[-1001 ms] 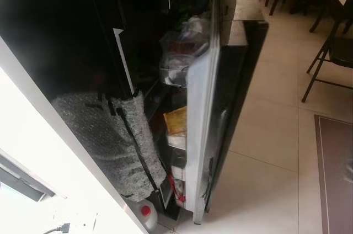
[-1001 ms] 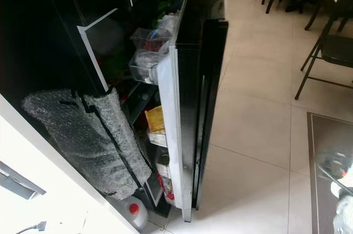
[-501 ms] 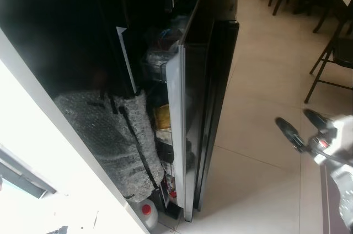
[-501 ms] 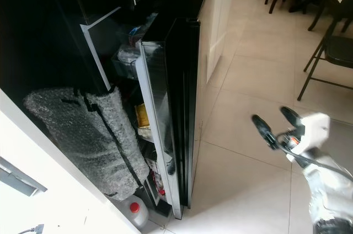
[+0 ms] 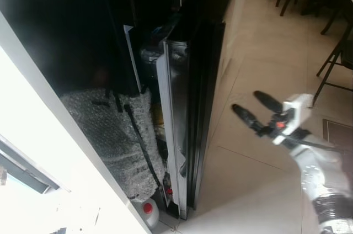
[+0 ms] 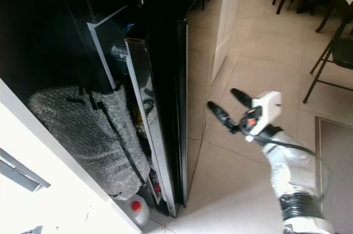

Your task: Restocking fridge

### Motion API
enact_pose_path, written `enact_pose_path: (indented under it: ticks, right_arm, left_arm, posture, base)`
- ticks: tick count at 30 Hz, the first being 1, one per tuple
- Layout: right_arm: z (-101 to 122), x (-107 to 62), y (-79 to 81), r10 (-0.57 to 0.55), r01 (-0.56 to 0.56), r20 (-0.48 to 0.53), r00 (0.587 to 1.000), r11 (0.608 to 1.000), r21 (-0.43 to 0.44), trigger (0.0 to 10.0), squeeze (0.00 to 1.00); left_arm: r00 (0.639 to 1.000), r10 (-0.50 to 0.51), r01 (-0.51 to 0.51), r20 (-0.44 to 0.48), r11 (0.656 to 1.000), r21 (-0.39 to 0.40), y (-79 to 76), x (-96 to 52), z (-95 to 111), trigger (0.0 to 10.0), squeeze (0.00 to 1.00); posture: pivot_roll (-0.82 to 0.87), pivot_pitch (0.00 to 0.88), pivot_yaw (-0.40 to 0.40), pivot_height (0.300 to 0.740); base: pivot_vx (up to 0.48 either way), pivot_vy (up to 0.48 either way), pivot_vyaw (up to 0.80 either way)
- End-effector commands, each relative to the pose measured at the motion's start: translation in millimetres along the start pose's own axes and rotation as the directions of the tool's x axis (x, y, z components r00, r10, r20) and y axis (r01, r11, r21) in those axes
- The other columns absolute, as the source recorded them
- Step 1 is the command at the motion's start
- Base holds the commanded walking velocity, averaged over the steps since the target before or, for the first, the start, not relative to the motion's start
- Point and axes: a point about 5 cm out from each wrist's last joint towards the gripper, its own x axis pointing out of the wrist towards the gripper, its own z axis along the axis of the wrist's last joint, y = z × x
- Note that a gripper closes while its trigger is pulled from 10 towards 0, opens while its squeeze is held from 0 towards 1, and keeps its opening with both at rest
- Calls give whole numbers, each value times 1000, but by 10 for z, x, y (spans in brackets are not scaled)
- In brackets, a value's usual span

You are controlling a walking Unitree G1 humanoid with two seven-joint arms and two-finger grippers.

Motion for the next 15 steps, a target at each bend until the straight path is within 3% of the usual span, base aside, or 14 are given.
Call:
enact_pose_path:
  ticks: [1, 8, 15]
  right_arm:
    - [35, 84, -21, -34, 34, 10, 999, 999, -26, 10000, 0]
    - [60, 226, -49, -85, 86, 14, 996, 995, -60, 10000, 0]
    - [91, 424, 49, -5, 6, 13, 1000, 998, -68, 10000, 0]
  left_arm:
    - [1000, 9, -9, -20, 1000, 8, 36, -10, -47, 10000, 0]
    - [1000, 13, -13, -26, 1000, 14, 55, -11, -56, 10000, 0]
    - [1000, 16, -15, -27, 1000, 11, 59, -12, -60, 10000, 0]
  posture:
    - [-78, 0, 64, 740]
    - [-75, 0, 66, 740]
    - [-67, 0, 67, 740]
  base:
    - [0, 0, 0]
    - [0, 0, 0]
    - [0, 0, 0]
